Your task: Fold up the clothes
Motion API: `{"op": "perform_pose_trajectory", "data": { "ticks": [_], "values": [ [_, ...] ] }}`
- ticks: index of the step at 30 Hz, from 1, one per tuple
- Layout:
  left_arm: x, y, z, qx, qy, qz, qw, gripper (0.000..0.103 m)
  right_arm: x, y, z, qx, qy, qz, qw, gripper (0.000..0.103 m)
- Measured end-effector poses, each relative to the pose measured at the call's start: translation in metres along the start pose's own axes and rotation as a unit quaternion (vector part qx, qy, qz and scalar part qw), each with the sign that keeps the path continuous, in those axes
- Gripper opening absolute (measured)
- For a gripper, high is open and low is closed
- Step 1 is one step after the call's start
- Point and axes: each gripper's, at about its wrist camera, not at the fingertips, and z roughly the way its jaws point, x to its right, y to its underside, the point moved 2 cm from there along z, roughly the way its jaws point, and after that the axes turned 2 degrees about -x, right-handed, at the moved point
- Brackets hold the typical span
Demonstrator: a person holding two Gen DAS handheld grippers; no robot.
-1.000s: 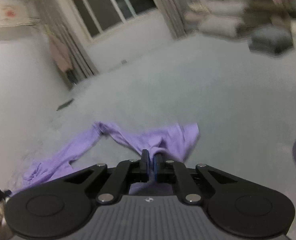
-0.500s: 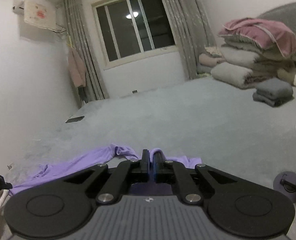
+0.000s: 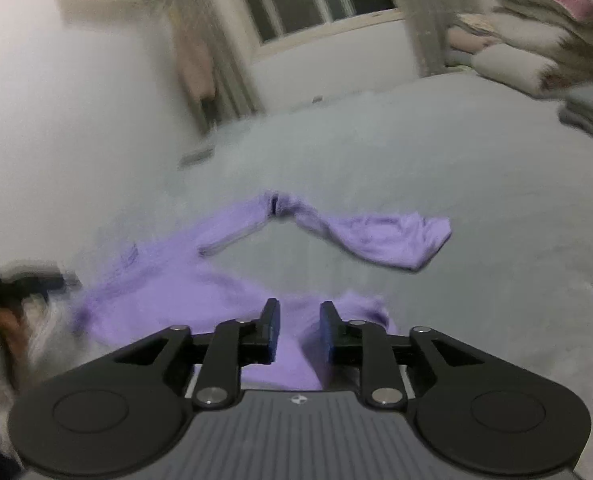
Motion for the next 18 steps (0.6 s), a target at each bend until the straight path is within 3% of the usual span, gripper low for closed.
{"op": "perform_pose_trajectory", "data": {
  "ticks": [2, 6, 11, 12, 13, 15, 18],
  "values": [
    [0.01, 0.005, 0.01, -0.018, 0.015, 0.01, 0.9997, 0.035, 0.009, -0.008, 0.003, -0.002, 0.022, 0.02, 1.0, 0.035],
    [0.018, 0.012, 0.027, -0.039, 0.013, 0.026, 0.9988, 0.041, 0.03, -0.017, 0.04, -0.064, 0.072, 0.027, 0.995, 0.036],
    [0.019, 0.009, 0.037, -0.049, -0.001, 0.026, 0.9984, 0.041, 0.04, -0.013, 0.086, -0.146, 0.04, 0.031, 0.988, 0.034],
    [0.018, 0.009, 0.037, -0.048, -0.001, 0.026, 0.9985, 0.041, 0.038, -0.01, 0.087, -0.145, 0.04, 0.019, 0.988, 0.026],
    [0.017, 0.009, 0.037, -0.047, 0.0, 0.027, 0.9985, 0.041, 0.034, -0.01, 0.087, -0.14, 0.043, 0.002, 0.989, 0.01],
    [0.017, 0.01, 0.037, -0.046, 0.0, 0.029, 0.9985, 0.041, 0.028, -0.014, 0.076, -0.103, 0.059, -0.022, 0.993, 0.008],
    [0.015, 0.011, 0.038, -0.048, -0.001, 0.027, 0.9985, 0.041, 0.013, -0.03, 0.044, -0.002, 0.112, -0.072, 0.991, 0.007]
  ]
}}
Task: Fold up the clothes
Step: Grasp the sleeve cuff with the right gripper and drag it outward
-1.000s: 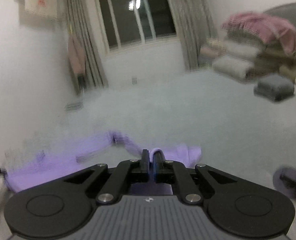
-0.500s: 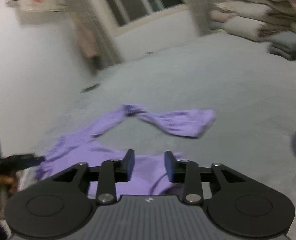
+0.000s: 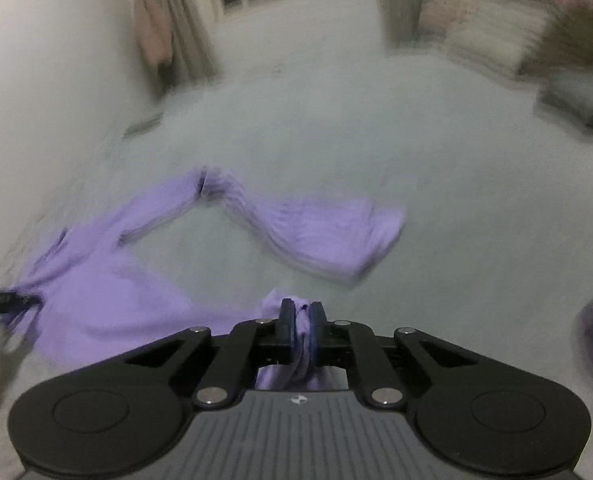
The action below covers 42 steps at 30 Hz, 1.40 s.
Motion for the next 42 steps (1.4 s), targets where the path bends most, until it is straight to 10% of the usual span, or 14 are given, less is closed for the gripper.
{"op": "perform_pose_trajectory", "data": {
  "ticks": [5, 14, 21, 24, 29, 31, 33, 42],
  "values": [
    [-0.003, -0.001, 0.002, -0.006, -0.001, -0.003, 1.0, 0.042, -0.015, -0.02, -0.065, 0.128, 0.093, -0.048, 0.986, 0.006],
    [-0.005, -0.001, 0.005, -0.006, -0.011, 0.002, 0.9999, 0.045, 0.015, 0.025, 0.001, -0.043, 0.196, -0.067, 0.977, 0.006],
    [-0.004, -0.001, 0.005, -0.005, -0.012, 0.007, 0.9999, 0.047, 0.025, 0.013, -0.012, -0.017, 0.134, -0.024, 0.991, 0.01],
    [-0.004, 0.0, 0.005, -0.005, -0.013, 0.009, 0.9999, 0.047, 0.025, 0.015, 0.005, -0.054, 0.078, -0.021, 0.995, 0.028],
    [-0.003, 0.0, 0.005, -0.005, -0.013, 0.01, 0.9999, 0.048, 0.012, 0.034, 0.012, -0.058, 0.093, -0.146, 0.983, 0.045],
    [-0.002, 0.0, 0.004, -0.004, -0.012, 0.01, 0.9999, 0.048, 0.012, 0.041, 0.021, -0.079, 0.083, -0.177, 0.978, 0.037],
    [-0.003, 0.0, 0.004, -0.005, -0.011, 0.009, 0.9999, 0.048, 0.014, 0.042, 0.025, -0.091, 0.088, -0.183, 0.975, 0.006],
    [-0.007, -0.001, 0.005, -0.007, -0.012, 0.001, 0.9999, 0.048, 0.009, 0.05, -0.022, -0.117, 0.058, -0.247, 0.96, 0.003]
  ]
}}
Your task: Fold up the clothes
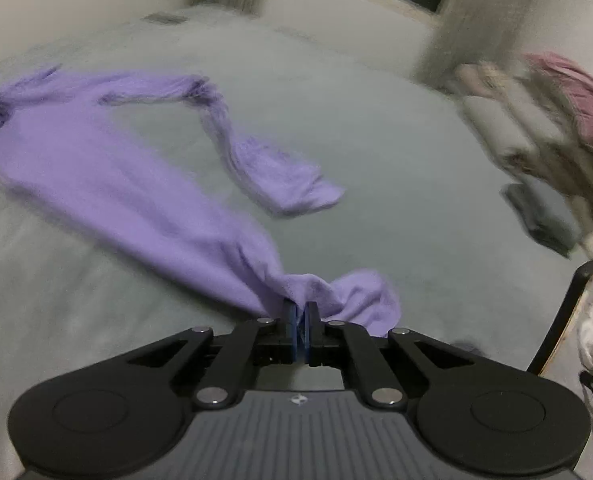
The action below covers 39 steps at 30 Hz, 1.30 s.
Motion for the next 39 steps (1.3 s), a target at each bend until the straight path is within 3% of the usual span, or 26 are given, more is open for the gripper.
{"op": "perform_pose_trajectory", "data": {
  "ticks": [4, 11, 12, 13, 14, 15, 17, 20, 21, 22, 23, 24, 28, 33, 39],
  "values": [
    [0.001, 0.0, 0.001, 0.0, -0.004, 0.005, 1.0, 0.048, 0.001, 0.022, 0.003, -0.044, -0.001, -0.028, 0.999, 0.003],
    [0.0, -0.001, 0.002, 0.0, -0.003, 0.001, 1.0, 0.049, 0.012, 0.034, -0.011, -0.046, 0.02, -0.005, 0.999, 0.003],
    [0.001, -0.001, 0.002, 0.0, -0.004, 0.003, 1.0, 0.049, 0.018, 0.031, -0.011, -0.036, 0.016, 0.021, 0.999, 0.004],
    [0.002, 0.0, 0.003, 0.001, -0.006, 0.007, 1.0, 0.05, 0.028, 0.028, -0.008, -0.027, 0.01, 0.058, 0.998, 0.012],
    [0.003, 0.001, 0.003, 0.002, -0.008, 0.012, 0.9999, 0.05, 0.04, 0.026, 0.0, -0.019, 0.004, 0.103, 0.994, 0.03],
    [0.003, 0.001, 0.002, 0.002, -0.008, 0.013, 0.9999, 0.05, 0.051, 0.025, 0.007, -0.014, 0.005, 0.146, 0.989, 0.038],
    [0.002, 0.002, 0.002, 0.002, -0.009, 0.014, 0.9999, 0.05, 0.069, 0.028, 0.022, -0.013, 0.007, 0.225, 0.974, 0.041],
    [0.003, 0.001, 0.003, 0.002, -0.01, 0.012, 0.9999, 0.05, 0.083, 0.034, 0.04, 0.001, -0.035, 0.303, 0.952, 0.042],
    [0.004, 0.001, 0.002, 0.002, -0.011, 0.014, 0.9998, 0.05, 0.083, 0.033, 0.042, 0.004, -0.038, 0.305, 0.951, 0.042],
    [0.004, 0.001, 0.003, 0.002, -0.01, 0.015, 0.9998, 0.051, 0.081, 0.031, 0.043, 0.006, -0.041, 0.302, 0.952, 0.034],
    [0.005, 0.001, 0.003, 0.002, -0.01, 0.015, 0.9998, 0.051, 0.08, 0.029, 0.044, 0.008, -0.043, 0.299, 0.953, 0.013],
    [0.004, 0.001, 0.003, 0.003, -0.01, 0.015, 0.9998, 0.051, 0.078, 0.027, 0.046, 0.01, -0.046, 0.296, 0.954, 0.004],
    [0.004, 0.001, 0.003, 0.002, -0.01, 0.015, 0.9998, 0.051, 0.074, 0.019, 0.029, 0.023, -0.031, 0.272, 0.962, 0.003],
    [0.004, 0.001, 0.003, 0.002, -0.009, 0.014, 0.9999, 0.051, 0.085, 0.02, -0.021, 0.047, 0.009, 0.236, 0.971, 0.003],
    [0.002, 0.001, 0.003, 0.002, -0.007, 0.014, 0.9999, 0.051, 0.087, 0.025, -0.03, 0.003, 0.046, 0.18, 0.983, 0.003]
  ]
}}
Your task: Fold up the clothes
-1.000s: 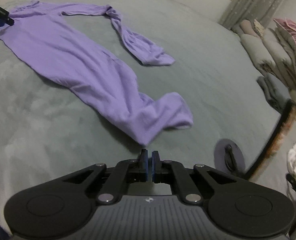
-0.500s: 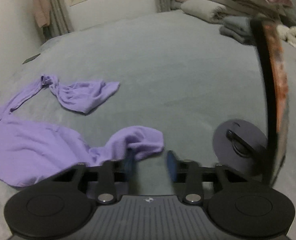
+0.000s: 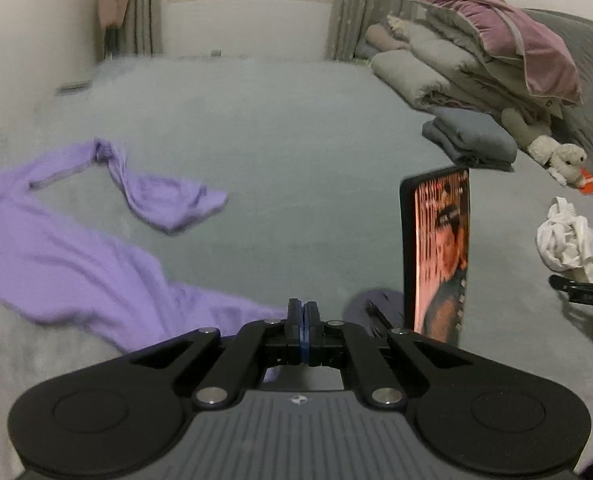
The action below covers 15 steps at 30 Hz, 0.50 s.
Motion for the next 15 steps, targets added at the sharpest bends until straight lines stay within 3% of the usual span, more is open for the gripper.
{"op": "perform_pose_trajectory", "data": {
  "ticks": [5, 9, 11, 13, 15],
  "values": [
    [0.0, -0.001, 0.0, -0.002, 0.002, -0.003, 1.0, 0.051, 0.003, 0.015, 0.005, -0.046, 0.033, -0.042, 0.997, 0.002],
    [-0.001, -0.001, 0.001, -0.002, 0.002, -0.002, 1.0, 0.051, 0.005, 0.012, 0.005, -0.045, 0.075, -0.06, 0.994, 0.003],
    [-0.001, 0.0, 0.001, -0.001, 0.002, -0.001, 1.0, 0.051, -0.005, 0.003, 0.004, -0.023, 0.091, -0.08, 0.992, 0.014],
    [-0.001, 0.0, 0.001, -0.001, 0.001, -0.001, 1.0, 0.051, -0.02, -0.008, 0.002, -0.003, 0.065, -0.092, 0.994, 0.023],
    [0.0, -0.001, 0.001, -0.001, -0.001, 0.0, 1.0, 0.052, -0.035, -0.017, 0.009, 0.007, 0.013, -0.106, 0.994, 0.024]
  ]
}}
